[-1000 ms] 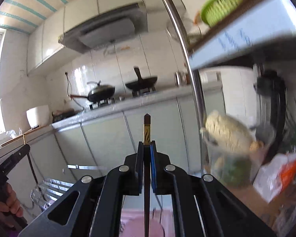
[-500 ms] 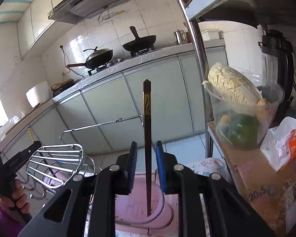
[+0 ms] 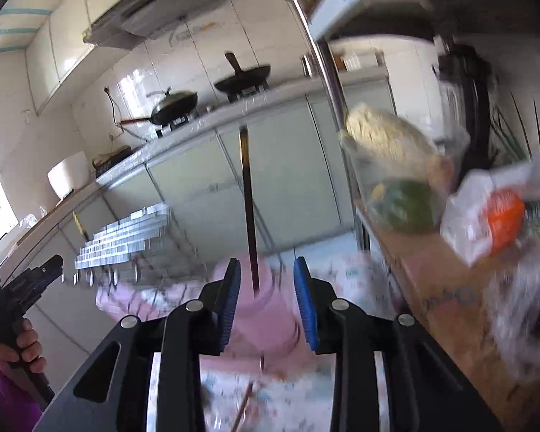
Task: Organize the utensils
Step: 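Move both grippers back down and close them on the plain wooden chopstick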
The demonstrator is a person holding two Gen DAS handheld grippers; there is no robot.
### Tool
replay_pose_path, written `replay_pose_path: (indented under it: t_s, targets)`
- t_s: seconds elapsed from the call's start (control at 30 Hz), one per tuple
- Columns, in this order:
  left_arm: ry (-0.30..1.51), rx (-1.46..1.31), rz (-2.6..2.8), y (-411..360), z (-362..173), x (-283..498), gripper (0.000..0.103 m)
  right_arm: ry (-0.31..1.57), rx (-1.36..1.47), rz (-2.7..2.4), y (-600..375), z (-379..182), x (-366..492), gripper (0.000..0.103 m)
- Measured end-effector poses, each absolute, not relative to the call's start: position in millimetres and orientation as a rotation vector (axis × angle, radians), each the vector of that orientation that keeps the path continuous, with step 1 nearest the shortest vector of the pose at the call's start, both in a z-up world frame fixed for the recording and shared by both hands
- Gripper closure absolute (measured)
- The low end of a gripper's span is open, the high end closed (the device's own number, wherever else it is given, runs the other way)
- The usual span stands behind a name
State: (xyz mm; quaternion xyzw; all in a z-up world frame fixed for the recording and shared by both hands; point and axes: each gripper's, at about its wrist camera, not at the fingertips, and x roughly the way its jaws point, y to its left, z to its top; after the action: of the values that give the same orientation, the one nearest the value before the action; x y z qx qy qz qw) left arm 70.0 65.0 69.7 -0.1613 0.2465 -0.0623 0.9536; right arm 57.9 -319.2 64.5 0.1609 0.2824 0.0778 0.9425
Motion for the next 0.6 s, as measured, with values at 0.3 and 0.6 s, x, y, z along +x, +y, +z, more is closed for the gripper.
replay_pose_path:
  t_s: [0.3, 0.6]
  targets:
    - [0.857, -0.346, -0.262, 27, -14, 57, 0.069, 0.889, 0.405, 0.257, -296, -12, 43, 0.087]
    - [1.159, -0.302, -0.273, -19, -87, 92, 0.079, 1.105, 0.535, 0.327, -278, -66, 59, 0.091]
